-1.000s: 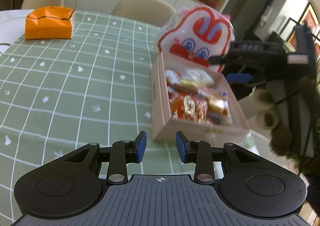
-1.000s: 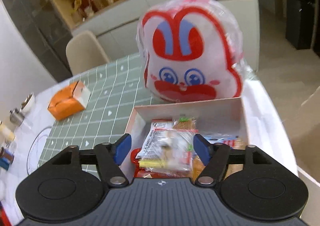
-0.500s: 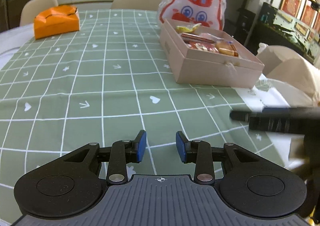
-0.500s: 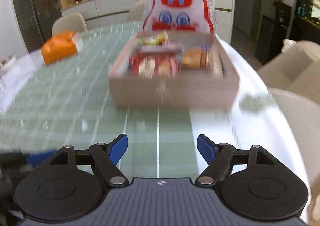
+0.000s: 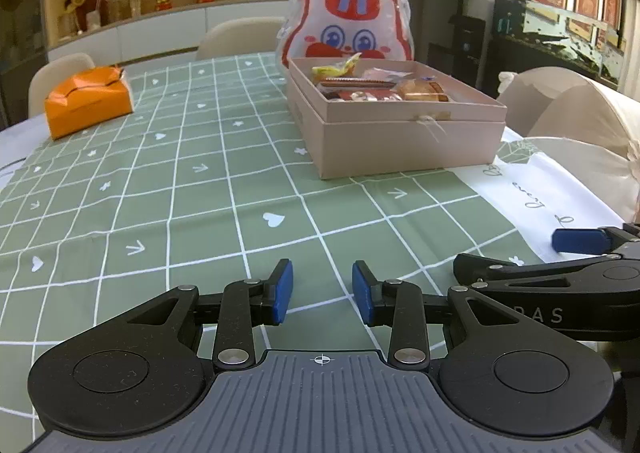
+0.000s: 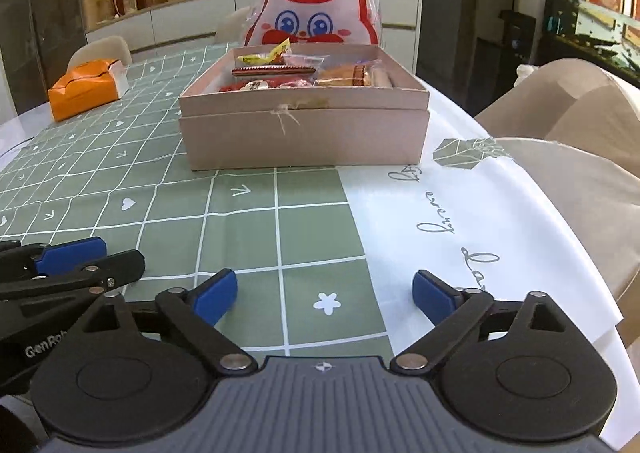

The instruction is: Organize snacks

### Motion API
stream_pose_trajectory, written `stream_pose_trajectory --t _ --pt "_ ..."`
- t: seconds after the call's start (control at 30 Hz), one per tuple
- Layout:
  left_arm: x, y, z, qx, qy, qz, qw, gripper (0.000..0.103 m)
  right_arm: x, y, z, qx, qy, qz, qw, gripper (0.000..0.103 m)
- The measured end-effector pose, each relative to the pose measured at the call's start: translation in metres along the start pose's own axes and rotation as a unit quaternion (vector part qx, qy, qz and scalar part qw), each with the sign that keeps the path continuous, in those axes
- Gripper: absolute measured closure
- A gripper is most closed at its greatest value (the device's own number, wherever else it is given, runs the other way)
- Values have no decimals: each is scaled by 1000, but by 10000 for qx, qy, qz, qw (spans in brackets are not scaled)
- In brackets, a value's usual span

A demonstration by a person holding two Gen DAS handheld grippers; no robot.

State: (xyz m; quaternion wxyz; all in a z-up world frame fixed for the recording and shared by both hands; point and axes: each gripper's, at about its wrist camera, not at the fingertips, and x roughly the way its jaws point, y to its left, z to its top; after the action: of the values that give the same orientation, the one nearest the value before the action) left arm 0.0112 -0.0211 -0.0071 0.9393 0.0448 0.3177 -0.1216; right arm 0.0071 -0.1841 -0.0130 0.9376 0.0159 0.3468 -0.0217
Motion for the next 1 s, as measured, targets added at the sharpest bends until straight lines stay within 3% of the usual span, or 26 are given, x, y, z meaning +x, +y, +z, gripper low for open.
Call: stream_pose_trajectory --t 1.0 --pt "0 0 -2 86 -48 14 10000 66 -1 -6 -4 130 -91 -127 9998 0"
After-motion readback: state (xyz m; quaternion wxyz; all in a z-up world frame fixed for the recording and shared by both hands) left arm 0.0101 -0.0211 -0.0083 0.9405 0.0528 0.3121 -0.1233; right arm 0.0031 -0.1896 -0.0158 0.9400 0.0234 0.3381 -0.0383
